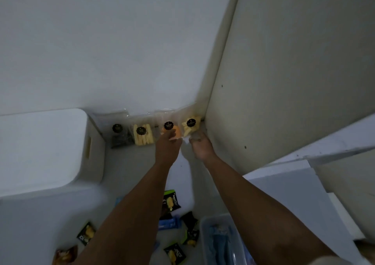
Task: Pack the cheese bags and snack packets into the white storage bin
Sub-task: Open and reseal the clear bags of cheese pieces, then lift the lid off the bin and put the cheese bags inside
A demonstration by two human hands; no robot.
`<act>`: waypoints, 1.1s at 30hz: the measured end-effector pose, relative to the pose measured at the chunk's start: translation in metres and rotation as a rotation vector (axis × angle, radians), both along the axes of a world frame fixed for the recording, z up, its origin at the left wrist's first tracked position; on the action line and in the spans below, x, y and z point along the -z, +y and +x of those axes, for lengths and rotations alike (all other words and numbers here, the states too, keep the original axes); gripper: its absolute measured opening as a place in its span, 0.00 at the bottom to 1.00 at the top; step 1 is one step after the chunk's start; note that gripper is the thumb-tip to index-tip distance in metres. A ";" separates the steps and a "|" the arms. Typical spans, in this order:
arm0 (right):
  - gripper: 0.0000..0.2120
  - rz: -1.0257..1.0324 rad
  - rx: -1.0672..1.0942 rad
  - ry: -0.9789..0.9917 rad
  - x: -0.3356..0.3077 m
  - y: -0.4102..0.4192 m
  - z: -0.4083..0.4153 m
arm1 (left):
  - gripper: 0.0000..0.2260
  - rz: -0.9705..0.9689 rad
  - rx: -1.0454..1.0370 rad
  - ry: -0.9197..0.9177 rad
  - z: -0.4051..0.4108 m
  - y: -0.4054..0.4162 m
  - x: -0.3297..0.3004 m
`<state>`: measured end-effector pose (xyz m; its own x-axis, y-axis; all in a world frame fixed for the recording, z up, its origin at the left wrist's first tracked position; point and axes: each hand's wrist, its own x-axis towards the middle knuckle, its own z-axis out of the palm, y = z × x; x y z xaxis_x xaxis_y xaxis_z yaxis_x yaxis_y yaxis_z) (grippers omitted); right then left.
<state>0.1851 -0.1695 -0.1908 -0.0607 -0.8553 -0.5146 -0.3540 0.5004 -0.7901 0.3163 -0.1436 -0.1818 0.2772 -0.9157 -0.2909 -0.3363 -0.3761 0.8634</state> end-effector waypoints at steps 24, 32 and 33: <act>0.28 -0.004 -0.066 0.016 -0.038 0.144 0.051 | 0.13 -0.002 0.062 -0.079 0.120 0.167 -0.059; 0.26 -0.060 -0.070 0.084 -0.059 0.210 0.113 | 0.10 0.011 0.036 0.031 0.202 0.230 -0.069; 0.26 -0.067 -0.071 0.083 -0.060 0.218 0.120 | 0.09 0.021 0.027 0.040 0.213 0.239 -0.069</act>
